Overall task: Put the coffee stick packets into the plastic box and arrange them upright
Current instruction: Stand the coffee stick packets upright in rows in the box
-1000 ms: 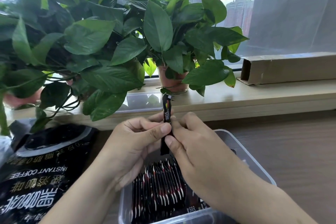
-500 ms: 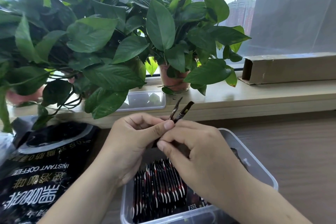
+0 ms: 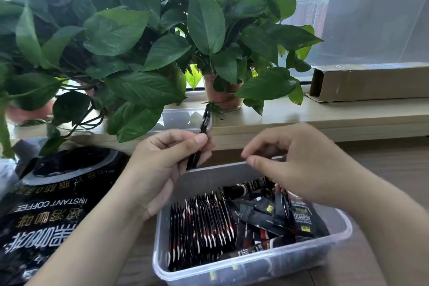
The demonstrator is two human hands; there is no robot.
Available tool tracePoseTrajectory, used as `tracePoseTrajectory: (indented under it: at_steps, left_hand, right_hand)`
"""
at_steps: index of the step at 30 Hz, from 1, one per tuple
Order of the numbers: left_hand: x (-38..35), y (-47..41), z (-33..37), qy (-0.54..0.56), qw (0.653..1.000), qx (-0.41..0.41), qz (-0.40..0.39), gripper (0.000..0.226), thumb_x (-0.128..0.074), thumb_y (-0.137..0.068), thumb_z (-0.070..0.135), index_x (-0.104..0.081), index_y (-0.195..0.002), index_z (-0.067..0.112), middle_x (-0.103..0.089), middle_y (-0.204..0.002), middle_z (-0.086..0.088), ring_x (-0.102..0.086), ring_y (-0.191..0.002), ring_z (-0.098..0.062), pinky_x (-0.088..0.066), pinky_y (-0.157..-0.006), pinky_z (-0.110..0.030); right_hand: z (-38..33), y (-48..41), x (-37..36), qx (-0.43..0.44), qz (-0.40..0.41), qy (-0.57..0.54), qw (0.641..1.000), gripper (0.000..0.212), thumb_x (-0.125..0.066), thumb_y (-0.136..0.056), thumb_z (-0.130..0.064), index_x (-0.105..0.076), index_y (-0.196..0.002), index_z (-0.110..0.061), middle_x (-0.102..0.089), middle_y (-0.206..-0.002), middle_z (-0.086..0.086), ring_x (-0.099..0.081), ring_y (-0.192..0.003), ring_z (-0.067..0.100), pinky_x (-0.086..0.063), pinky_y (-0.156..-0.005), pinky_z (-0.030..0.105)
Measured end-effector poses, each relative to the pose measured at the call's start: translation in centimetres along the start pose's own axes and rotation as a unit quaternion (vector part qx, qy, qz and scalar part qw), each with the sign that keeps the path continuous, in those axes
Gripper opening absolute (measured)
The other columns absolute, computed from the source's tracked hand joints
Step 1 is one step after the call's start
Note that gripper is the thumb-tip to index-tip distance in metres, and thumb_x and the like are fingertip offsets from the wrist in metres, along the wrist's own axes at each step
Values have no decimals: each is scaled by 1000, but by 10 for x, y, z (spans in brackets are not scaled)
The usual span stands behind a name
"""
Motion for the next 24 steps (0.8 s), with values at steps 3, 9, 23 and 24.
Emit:
tracePoseTrajectory:
  at_steps: [3,9,23,24]
  left_hand:
    - [4,-1,4,2,1000,-25,16,14,-75,-62,7,-65,-70,1,-74,-81,-16,-76,-90,-27,-62,-76,-31]
    - [4,-1,0,-25,999,-28,20,16,-79,-55,12,-68,-65,7,-76,-83,-15,-75,-96,-29,-60,-86,-36]
    - [-4,-1,-4,-57,998,-21,-8,13,-78,-54,14,-70,-64,8,-76,-86,-18,-75,-93,-29,-60,-85,-34]
    - [-5,0,-4,-57,998,-20,-9,14,-78,-54,14,-70,-64,8,-76,-86,-19,-75,-93,-30,-60,-85,-34]
  right_hand:
    - [28,-3,-12,-50,-75,136,987,15,-73,-85,-32,-76,-100,-32,-71,-85,-20,-64,-79,-6,-45,-69,8]
    - [46,-10,-66,-29,-178,288,941,24,-64,-91,-30,-69,-115,-29,-65,-110,-7,-59,-104,18,-52,-92,37]
    - [54,-3,-82,-17,-220,364,905,21,-65,-90,-20,-67,-109,-26,-65,-109,-2,-60,-105,23,-54,-88,41]
    - [56,-2,-83,-26,-230,358,905,22,-64,-91,-20,-64,-112,-23,-65,-110,-1,-61,-104,24,-55,-87,41]
Point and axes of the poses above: each hand's wrist, its own y-axis away from the middle knuckle, its own x-axis out of the back of the hand, z = x × y, the point moved 10 cm from there along -y, towards the middle knuckle
